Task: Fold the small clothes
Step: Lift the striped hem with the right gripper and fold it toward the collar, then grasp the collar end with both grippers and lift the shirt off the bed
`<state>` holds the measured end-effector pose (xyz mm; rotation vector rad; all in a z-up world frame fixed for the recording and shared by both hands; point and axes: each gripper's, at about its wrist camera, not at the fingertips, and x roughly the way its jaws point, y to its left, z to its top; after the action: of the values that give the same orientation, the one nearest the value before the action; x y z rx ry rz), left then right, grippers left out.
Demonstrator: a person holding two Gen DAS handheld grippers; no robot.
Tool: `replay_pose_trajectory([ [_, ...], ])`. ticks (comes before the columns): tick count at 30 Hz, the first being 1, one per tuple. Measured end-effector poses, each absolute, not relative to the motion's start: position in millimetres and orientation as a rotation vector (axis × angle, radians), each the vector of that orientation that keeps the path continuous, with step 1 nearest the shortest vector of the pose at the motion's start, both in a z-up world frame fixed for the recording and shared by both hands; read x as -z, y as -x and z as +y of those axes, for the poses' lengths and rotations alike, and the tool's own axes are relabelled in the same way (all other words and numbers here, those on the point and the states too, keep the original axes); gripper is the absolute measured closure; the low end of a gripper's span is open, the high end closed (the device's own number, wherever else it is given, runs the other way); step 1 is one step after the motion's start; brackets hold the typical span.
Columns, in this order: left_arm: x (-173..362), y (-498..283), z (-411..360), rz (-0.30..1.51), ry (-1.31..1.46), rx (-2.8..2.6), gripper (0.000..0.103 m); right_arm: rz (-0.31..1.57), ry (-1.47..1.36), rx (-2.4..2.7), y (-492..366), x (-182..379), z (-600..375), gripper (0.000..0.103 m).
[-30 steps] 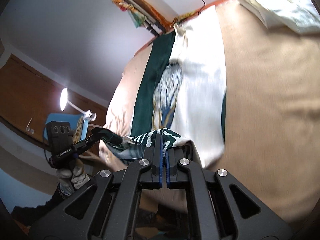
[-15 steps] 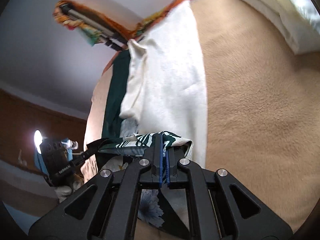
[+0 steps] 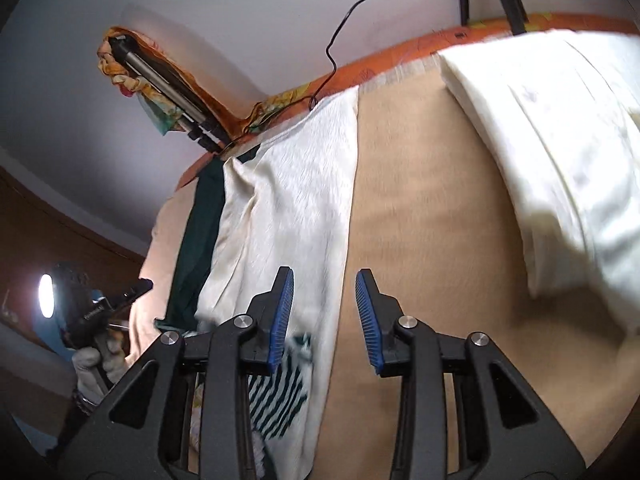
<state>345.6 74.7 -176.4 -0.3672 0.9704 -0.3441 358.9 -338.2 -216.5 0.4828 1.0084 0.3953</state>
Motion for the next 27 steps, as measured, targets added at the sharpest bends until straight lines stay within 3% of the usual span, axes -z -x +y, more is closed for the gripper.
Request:
replay_pose_trajectory([
  [6, 188.3, -401.5, 67.7, 0.998, 0.313, 0.32, 0.065, 1.021, -0.421, -0.375, -421.9, 225.4, -327.7, 0.067],
  [9, 196.5, -430.2, 64.2, 1.024, 0.3, 0.305, 0.064, 1.034, -0.413, -0.398, -449.8, 232.7, -319.5, 0.057],
  [21, 201.0, -490.7, 43.4, 0.95, 0.214, 0.303, 0.067, 0.986, -0.342, -0.409, -508.4, 237.9, -303.0, 0.057],
  [22, 199.5, -491.6, 40.1, 0.944, 0.212, 0.305, 0.074, 0.981, -0.335, -0.413, -508.4, 238.0, -302.0, 0.059],
  [23, 200.0, -492.4, 37.7, 0.942, 0.214, 0.315, 0.083, 0.982, -0.331, -0.416, -508.8, 238.5, -301.5, 0.069],
  [24, 201.0, -492.8, 35.9, 0.94, 0.207, 0.316, 0.098, 0.986, -0.331, -0.418, -510.1, 239.1, -300.8, 0.076],
  [25, 201.8, -493.2, 37.0, 0.936, 0.21, 0.317, 0.097, 0.992, -0.331, -0.423, -511.2, 240.0, -300.2, 0.091],
  [27, 202.2, -494.2, 36.7, 0.927, 0.215, 0.319, 0.1, 0.987, -0.318, -0.426, -510.7, 239.5, -298.6, 0.094],
])
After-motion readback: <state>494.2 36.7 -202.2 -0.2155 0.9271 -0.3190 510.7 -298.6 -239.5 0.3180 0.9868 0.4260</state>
